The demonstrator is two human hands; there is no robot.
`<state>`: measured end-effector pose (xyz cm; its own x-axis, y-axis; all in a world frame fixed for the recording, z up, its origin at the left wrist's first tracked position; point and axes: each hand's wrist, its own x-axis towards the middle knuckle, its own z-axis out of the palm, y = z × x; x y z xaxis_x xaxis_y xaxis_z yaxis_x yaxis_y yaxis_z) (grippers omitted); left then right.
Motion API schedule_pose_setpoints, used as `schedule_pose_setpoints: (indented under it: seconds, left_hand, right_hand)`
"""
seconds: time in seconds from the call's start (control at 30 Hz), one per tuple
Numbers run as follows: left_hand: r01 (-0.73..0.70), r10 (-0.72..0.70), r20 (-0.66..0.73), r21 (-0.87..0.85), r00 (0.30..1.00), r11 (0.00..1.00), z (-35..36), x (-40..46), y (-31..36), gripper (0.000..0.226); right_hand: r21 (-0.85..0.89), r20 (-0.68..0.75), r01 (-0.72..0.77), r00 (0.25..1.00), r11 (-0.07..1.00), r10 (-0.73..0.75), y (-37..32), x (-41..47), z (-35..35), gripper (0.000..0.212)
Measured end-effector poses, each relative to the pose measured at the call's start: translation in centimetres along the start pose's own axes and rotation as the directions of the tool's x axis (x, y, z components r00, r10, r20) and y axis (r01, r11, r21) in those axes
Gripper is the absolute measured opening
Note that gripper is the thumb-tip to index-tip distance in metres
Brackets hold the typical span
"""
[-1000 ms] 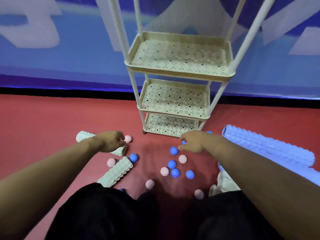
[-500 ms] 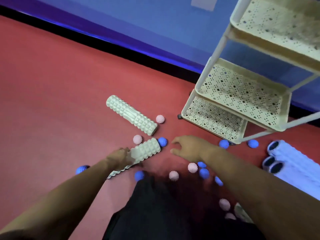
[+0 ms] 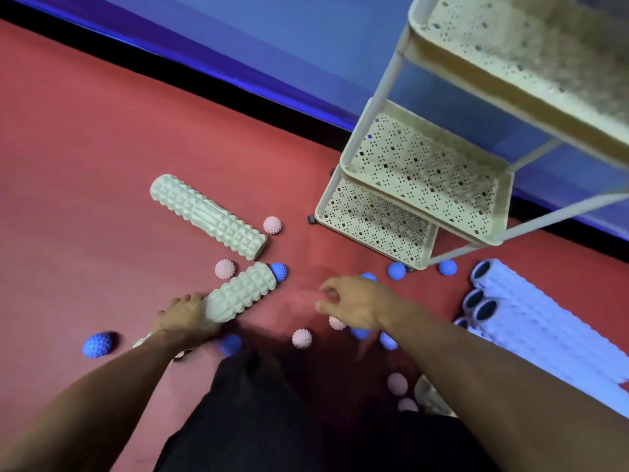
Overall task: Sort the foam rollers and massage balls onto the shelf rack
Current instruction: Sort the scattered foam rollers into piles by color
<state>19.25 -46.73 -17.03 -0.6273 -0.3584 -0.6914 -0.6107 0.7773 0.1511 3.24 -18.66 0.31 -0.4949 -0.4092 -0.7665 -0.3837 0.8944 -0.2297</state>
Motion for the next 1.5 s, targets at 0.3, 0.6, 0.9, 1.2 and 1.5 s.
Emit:
schedule_pose_setpoints:
  seconds: [0.3, 0.6, 0.9, 1.2, 1.5]
  left_hand:
    - [-0.306, 0.348, -0.137, 0.256, 0.927, 0.917, -17.9, -8.6, 5.1, 0.071]
    - [-0.459, 0.628, -0.318, 0.467, 0.710, 0.755, -30.0, -22.1, 15.4, 0.070]
    - [-0.543, 0.890, -0.303, 0.709, 0.340, 0.449, -30.3, -38.4, 27.6, 0.073]
    - [-0.531, 0.983, -0.168, 0.829, 0.070, 0.179, -26.0, -47.8, 38.6, 0.078]
    - [-0.617, 0.995, 0.000, 0.784, -0.100, -0.062, -16.1, -48.8, 46.4, 0.078]
  right_hand:
    - [0.051, -0.254, 0.042, 0.967, 0.998, -0.027, -1.9, -9.8, -6.0, 0.055]
    - [0.004, -0.653, 0.169, 0.747, 0.986, -0.126, -3.1, -22.2, -11.7, 0.065]
    - [-0.175, -0.767, 0.094, 0.611, 0.980, -0.196, 0.4, -36.6, -13.4, 0.083]
    - [-0.073, -0.818, -0.098, 0.576, 0.992, -0.003, 9.3, -46.5, -10.5, 0.089]
    - [0.126, -0.782, -0.190, 0.585, 0.974, 0.215, 18.7, -50.7, -2.4, 0.072]
